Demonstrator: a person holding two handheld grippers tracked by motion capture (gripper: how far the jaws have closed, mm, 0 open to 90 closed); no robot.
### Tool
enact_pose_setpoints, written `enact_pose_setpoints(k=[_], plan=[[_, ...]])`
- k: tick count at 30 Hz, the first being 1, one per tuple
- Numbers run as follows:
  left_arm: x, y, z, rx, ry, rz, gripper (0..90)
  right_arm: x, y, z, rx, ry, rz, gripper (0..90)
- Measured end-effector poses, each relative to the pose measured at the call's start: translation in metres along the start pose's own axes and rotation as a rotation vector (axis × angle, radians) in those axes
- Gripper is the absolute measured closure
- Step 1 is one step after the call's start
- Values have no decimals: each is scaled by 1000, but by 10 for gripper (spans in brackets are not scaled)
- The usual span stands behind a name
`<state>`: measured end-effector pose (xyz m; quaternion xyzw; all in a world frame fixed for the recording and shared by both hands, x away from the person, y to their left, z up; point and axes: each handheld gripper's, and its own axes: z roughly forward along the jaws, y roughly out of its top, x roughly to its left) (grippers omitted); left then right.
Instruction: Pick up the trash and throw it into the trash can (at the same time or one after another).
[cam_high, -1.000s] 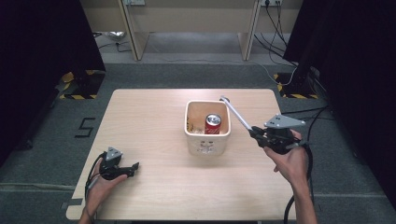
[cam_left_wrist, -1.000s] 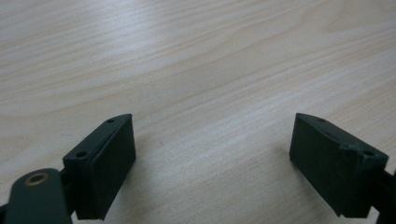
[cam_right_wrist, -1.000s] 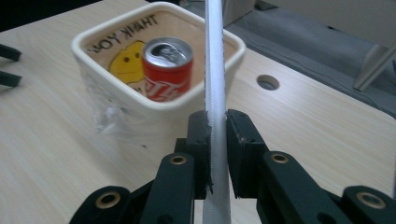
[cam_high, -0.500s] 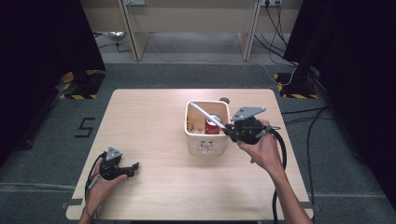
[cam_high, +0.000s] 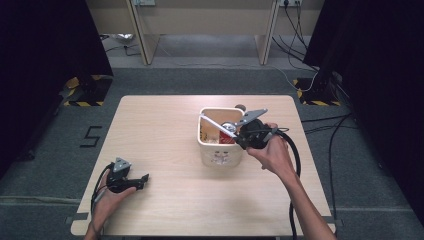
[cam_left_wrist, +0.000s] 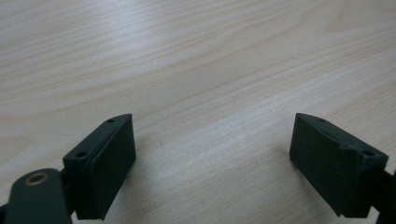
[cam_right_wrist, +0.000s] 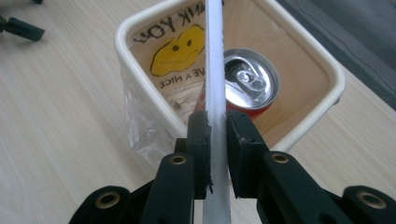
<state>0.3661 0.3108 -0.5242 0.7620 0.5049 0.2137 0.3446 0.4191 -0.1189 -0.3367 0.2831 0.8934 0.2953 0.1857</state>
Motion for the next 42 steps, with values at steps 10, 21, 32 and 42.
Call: enact_pose_setpoints(k=[10, 21, 32, 42], plan=[[0, 0, 0, 0, 0, 0, 138, 5, 3, 8, 52, 11, -27, 799], [0, 0, 0, 0, 0, 0, 138, -4, 5, -4, 39, -14, -12, 799], [0, 0, 0, 0, 0, 0, 138, -3, 1, 3, 46, 4, -5, 796], [0, 0, 0, 0, 0, 0, 138, -1, 1, 6, 56, 11, 46, 795]])
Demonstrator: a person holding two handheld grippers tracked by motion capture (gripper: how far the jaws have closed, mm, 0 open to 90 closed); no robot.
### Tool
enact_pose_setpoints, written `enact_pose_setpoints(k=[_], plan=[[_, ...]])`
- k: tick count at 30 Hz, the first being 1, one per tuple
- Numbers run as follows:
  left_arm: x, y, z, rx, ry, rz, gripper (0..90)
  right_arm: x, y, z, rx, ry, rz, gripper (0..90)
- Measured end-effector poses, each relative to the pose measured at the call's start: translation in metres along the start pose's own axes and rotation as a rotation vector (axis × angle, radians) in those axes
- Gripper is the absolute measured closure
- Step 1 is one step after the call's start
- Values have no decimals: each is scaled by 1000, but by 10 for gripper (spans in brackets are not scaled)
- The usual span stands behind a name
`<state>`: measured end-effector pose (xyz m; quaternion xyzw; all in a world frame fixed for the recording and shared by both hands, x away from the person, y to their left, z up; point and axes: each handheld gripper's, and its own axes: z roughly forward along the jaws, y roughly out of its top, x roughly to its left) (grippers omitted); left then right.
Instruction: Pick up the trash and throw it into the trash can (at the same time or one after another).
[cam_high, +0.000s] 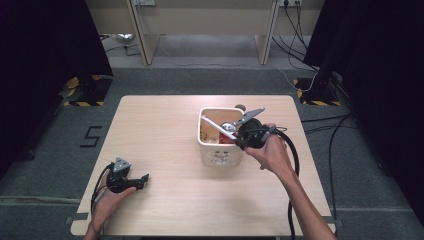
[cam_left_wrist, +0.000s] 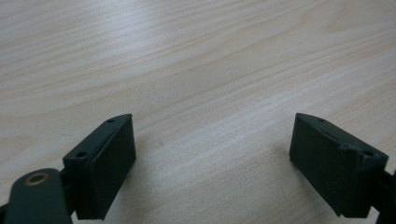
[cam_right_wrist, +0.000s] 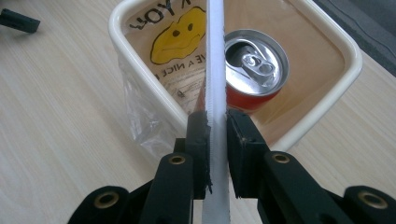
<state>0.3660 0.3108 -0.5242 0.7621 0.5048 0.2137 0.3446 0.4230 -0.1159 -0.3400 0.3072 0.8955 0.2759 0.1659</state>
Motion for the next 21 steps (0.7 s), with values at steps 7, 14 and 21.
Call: enact_pose_setpoints(k=[7, 14, 21], plan=[[0, 0, 0, 0, 0, 0, 138, 4, 6, 3, -5, 15, 1, 795], [0, 0, 0, 0, 0, 0, 138, 8, 9, 6, 3, 17, -5, 795], [0, 0, 0, -2, -5, -1, 145, 8, 7, 9, 3, 21, 21, 794]])
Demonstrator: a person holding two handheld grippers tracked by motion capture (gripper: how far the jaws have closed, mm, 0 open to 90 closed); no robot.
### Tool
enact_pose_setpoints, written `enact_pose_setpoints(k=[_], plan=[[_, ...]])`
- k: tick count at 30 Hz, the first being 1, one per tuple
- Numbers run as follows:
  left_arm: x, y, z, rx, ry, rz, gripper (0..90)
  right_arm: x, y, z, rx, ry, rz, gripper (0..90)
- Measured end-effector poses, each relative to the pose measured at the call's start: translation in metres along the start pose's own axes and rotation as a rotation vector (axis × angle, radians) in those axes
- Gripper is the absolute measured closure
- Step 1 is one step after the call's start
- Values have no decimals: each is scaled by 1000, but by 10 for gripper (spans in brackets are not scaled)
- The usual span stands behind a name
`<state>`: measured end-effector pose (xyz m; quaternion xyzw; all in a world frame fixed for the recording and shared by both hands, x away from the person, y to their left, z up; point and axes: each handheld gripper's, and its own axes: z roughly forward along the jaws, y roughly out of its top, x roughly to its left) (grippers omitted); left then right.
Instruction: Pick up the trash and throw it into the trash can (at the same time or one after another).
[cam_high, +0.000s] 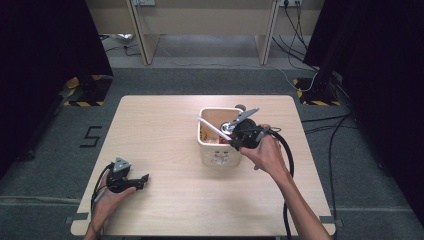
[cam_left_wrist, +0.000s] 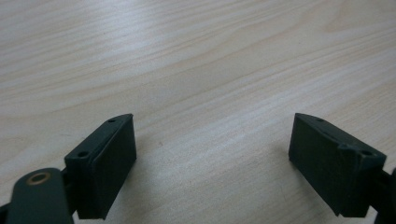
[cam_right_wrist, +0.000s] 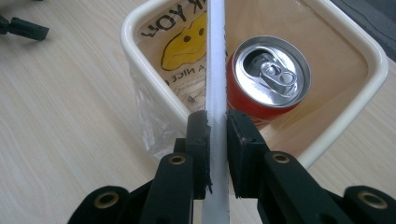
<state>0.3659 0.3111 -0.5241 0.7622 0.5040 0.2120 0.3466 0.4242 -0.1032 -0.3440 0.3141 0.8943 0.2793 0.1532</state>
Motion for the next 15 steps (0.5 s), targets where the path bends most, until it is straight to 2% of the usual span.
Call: enact_pose_setpoints(k=[4, 8, 13, 15], plan=[[0, 0, 0, 1, 1, 4, 144, 1, 0, 1, 9, -4, -1, 793], [-1, 0, 0, 1, 1, 4, 147, 3, 3, 2, 6, 1, 30, 785], [-1, 0, 0, 1, 1, 5, 146, 5, 4, 4, 10, -5, 23, 785], [-1, 0, 0, 1, 1, 5, 146, 6, 5, 4, -5, 0, 18, 789]])
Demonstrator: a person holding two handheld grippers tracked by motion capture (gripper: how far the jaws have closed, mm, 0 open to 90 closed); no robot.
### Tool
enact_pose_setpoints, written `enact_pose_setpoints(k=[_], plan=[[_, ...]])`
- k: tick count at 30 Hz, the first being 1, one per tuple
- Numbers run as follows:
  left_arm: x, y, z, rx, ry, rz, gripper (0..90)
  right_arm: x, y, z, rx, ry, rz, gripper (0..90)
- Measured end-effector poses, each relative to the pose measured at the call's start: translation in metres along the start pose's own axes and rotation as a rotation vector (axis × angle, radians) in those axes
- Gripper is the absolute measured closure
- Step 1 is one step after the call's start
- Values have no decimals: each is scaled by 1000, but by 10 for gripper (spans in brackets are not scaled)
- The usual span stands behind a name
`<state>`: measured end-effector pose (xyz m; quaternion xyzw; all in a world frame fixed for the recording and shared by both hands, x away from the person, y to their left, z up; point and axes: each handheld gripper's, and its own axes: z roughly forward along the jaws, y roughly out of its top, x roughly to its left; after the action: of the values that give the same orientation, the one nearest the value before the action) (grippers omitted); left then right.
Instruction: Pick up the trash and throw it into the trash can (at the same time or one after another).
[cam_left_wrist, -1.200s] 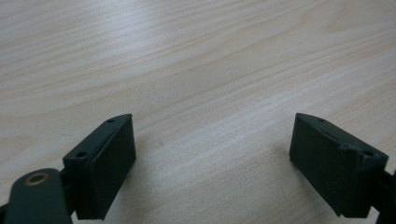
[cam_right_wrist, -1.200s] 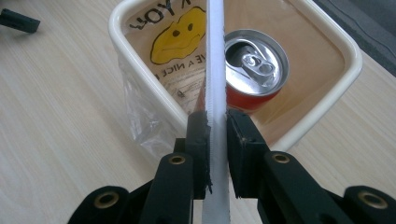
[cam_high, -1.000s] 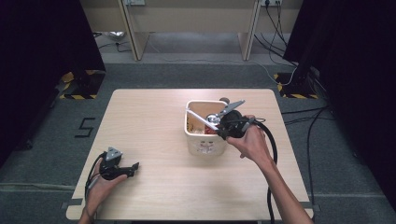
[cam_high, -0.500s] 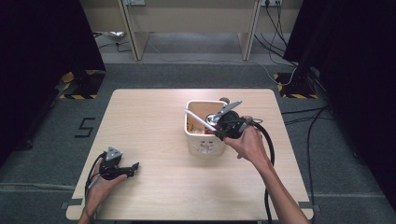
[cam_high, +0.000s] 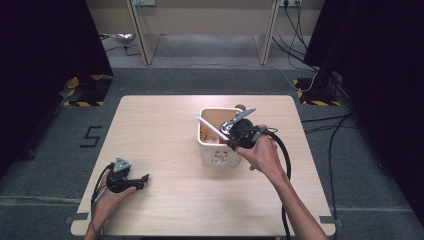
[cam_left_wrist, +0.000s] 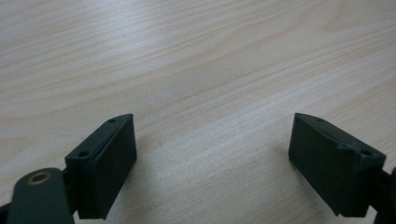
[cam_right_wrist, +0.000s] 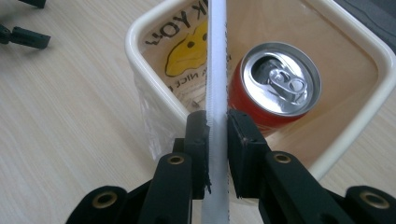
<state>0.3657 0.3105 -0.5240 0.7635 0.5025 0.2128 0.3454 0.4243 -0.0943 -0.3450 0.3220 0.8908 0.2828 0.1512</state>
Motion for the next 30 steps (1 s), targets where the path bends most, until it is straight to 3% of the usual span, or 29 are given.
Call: enact_pose_setpoints(k=[4, 9, 18, 25, 30], plan=[[0, 0, 0, 0, 0, 0, 146, 0, 2, 0, -33, 3, -5, 798], [0, 0, 0, 2, 0, 2, 146, -8, 7, 2, -125, 21, 24, 799], [0, 0, 0, 0, 0, 1, 145, -14, 36, 19, -268, 44, 28, 799], [0, 0, 0, -1, 0, 1, 146, -12, 58, 37, -314, 82, -13, 799], [0, 0, 0, -1, 0, 1, 146, -12, 62, 46, -342, 105, -27, 799]])
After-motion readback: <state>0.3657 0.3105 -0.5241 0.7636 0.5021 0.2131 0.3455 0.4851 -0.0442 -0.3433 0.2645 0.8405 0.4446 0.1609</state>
